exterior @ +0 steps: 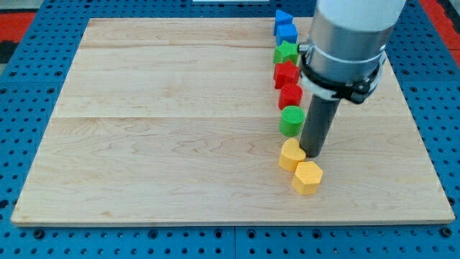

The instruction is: Slide the green circle to the red star

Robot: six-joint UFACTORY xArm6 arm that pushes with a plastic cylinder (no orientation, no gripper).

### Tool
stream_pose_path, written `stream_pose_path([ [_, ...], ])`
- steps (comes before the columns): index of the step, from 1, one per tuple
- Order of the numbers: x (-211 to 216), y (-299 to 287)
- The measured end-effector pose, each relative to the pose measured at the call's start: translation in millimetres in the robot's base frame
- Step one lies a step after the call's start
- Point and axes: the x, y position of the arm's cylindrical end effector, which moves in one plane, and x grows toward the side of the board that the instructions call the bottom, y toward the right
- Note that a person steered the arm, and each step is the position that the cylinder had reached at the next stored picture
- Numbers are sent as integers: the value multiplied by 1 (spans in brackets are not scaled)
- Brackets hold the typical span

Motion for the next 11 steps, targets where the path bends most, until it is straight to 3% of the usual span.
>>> stream_pose_path([
  [4,-43,6],
  [5,-58,-14],
  [6,-67,-76],
  [9,-160,-83],
  [11,-163,-96],
])
